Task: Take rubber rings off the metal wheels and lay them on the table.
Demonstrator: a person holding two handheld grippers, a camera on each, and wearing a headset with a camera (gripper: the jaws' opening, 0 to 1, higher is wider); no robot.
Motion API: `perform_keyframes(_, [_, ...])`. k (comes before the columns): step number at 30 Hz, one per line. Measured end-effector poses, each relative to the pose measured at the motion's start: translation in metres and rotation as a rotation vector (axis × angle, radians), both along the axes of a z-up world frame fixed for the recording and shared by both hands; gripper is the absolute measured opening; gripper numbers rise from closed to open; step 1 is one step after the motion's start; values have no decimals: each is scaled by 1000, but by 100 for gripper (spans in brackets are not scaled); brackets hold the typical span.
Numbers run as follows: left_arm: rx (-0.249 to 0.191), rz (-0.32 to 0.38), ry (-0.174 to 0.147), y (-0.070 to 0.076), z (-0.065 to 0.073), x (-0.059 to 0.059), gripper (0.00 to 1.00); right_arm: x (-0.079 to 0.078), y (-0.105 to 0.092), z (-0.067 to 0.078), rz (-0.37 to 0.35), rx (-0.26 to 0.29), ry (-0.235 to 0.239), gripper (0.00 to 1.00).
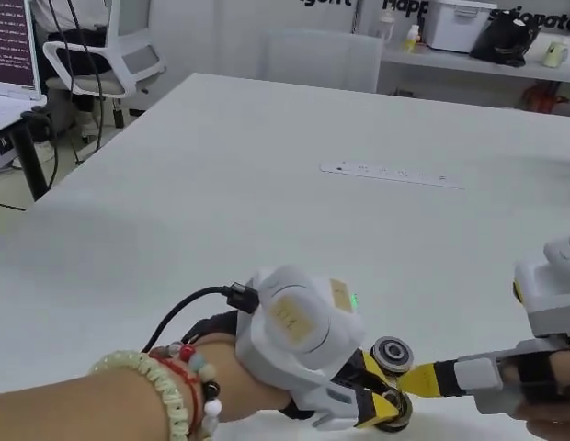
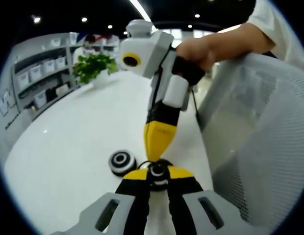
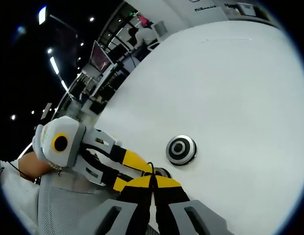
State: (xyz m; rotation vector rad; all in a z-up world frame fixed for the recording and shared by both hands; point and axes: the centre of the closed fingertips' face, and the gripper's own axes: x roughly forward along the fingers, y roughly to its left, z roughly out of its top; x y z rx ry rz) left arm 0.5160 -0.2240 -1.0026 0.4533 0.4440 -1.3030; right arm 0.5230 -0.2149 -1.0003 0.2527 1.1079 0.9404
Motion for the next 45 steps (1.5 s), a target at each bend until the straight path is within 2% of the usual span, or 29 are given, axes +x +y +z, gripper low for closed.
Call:
perform_keyframes(11, [10, 1, 5, -2, 0, 0, 14, 1, -4, -6, -10, -41, 18, 0])
perform_keyframes(19, [40, 10, 26, -2, 1, 0, 14, 1, -6, -5, -14, -38, 21, 0])
perform_keyframes(26, [44, 16, 24, 0, 4, 2, 18, 2, -5, 0, -18, -22, 18, 0])
perform_keyframes(27, [47, 12, 14, 0, 5, 2, 18, 3, -5, 1, -19, -19, 17, 0])
perform_keyframes(28, [59, -4, -11, 0, 7, 2, 19, 3, -5, 2, -19, -17, 16, 0])
perform_keyframes(30, [51, -8, -14, -1, 13, 1, 22, 4, -5, 4, -26, -13, 10, 0])
perform_keyframes(32, [23, 1, -7, -4, 18, 0, 30, 7, -7, 6, -38, -3, 5, 0])
perform_keyframes(34, [20, -1, -8, -6, 19, -1, 34, 10, -8, 8, -51, 11, 6, 0])
perform_keyframes(35, [33, -18, -24, -7, 19, -3, 35, 11, -8, 9, -55, 15, 6, 0])
perform_keyframes(38, [36, -36, -36, -8, 22, -6, 34, 13, -9, 12, -65, 19, -4, 0])
perform_keyframes(41, [5, -22, -34, -9, 32, -4, 38, 15, -10, 13, -69, 19, -15, 0])
perform_keyframes(43, [-5, -30, -53, -8, 41, -4, 40, 16, -9, 15, -74, 25, -19, 0])
perform_keyframes(45, [-13, -36, -52, -7, 47, -5, 41, 17, -10, 17, -79, 28, -24, 0])
